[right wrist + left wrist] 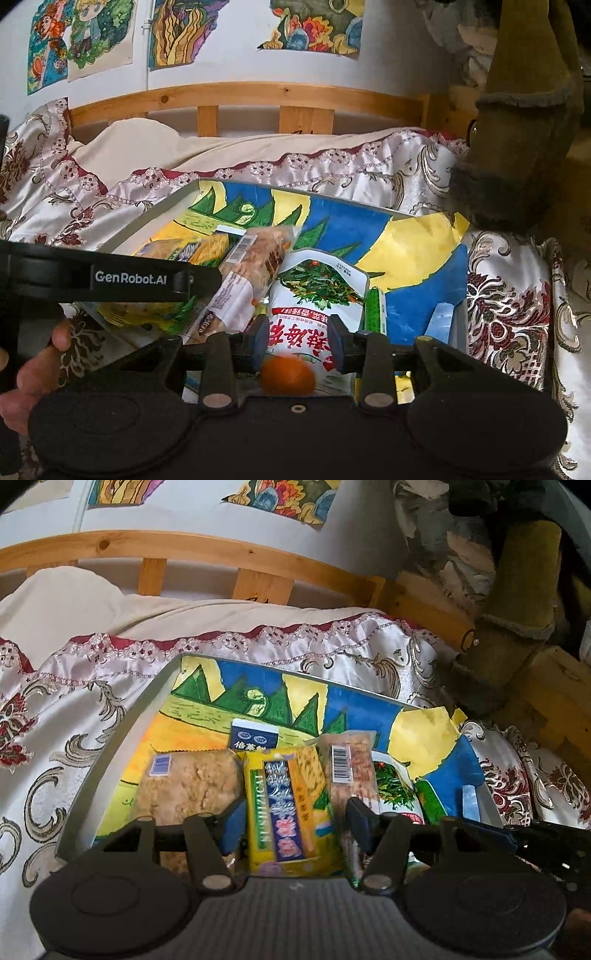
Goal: Organize snacks
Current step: 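Lower cracker packet into the tray with left tool while right tool lowers the orange there, then open both tools over the tray and lift them away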
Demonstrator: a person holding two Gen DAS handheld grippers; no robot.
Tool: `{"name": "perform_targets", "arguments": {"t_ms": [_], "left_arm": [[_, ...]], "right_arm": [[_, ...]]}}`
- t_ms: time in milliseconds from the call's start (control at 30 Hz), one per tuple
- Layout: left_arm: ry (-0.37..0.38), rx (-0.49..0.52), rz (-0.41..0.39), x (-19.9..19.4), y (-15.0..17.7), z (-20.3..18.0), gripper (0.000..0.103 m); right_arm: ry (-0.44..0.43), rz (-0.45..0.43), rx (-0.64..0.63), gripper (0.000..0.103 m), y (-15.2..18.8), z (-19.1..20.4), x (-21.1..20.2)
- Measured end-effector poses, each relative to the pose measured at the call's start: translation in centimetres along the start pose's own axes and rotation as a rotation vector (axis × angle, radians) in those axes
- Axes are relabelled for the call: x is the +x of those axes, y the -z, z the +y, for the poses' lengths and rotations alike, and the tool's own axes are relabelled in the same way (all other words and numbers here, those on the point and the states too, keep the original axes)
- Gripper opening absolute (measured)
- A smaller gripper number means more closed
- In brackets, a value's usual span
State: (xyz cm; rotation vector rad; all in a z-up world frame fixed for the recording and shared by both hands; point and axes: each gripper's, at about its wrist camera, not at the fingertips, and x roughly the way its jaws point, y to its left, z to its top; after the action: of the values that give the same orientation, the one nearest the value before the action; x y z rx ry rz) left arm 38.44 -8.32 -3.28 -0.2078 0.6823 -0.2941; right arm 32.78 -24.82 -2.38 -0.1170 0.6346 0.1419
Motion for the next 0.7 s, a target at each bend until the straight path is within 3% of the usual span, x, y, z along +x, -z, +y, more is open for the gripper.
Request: {"name": "perform_targets", "arguments": {"t_ms": [133,267,333,433,633,700], "left_arm": [[-0.016,-0.013,-0.026,-1.2,0.0,0.0,0.082],[-0.04,-0.021,-0.06,-3.2,-0.4,0.0,0.085],[-0.055,-0.023,-0.085,-4.8,-0.6,0.0,0.089],[-0.071,-0.026,-0.139,-7.6,-0.9,-0.1,0.097],[-0.1,0.007,-0.214,-14.1,-1.2,-0.7,0.102],[-0.113,0.011,-0.241,-16.4,-0.8,-0.9,0.102]], "right_arm": [[0.01,-0.031,-0.006,0.051,0.1,-0.1,-0.8],[-0.006,-0.06,0.046,0.061,-0.2,-0.6,-2.3],[-0.007,-0.093,0.055,0.072,-0.5,-0.6,-3.5],[-0.006,-0.146,0.07,0.081,-1.2,-0.4,-5.7],[0.035,-0.247,0.088,0.1,-1.9,-0.2,-11.4],[0.041,-0.278,0.092,0.102,-1.7,-0.2,-13.6]]}}
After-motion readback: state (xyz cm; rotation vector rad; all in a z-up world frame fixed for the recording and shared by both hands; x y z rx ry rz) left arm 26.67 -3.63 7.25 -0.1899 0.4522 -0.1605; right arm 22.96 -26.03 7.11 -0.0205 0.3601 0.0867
